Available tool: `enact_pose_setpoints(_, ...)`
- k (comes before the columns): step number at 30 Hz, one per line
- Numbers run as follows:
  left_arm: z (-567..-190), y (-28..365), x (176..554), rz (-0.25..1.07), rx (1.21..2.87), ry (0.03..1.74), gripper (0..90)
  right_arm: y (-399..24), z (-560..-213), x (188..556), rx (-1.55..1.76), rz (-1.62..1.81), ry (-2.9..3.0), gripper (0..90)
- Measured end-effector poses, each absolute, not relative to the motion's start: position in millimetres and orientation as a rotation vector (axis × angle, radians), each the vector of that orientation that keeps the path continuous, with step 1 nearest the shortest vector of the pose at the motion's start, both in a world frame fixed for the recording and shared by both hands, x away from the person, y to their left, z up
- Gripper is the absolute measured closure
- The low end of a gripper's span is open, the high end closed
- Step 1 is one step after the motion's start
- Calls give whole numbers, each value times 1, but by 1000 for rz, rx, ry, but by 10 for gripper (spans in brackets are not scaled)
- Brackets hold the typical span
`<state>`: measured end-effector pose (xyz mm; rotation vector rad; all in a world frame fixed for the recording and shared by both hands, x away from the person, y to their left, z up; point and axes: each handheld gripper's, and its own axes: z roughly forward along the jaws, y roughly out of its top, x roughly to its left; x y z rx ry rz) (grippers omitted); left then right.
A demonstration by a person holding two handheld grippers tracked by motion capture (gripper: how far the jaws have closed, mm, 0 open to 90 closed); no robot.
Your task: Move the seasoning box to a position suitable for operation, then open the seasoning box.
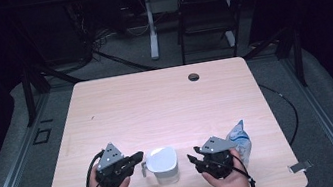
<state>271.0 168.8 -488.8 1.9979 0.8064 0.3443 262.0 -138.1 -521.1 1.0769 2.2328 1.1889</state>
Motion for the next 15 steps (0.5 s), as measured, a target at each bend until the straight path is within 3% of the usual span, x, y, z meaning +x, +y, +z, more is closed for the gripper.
enact_pose_setpoints(15, -487, 168, 268, 340, 1999, 796, 900, -135, -522, 264, 1094, 1186, 2250, 638)
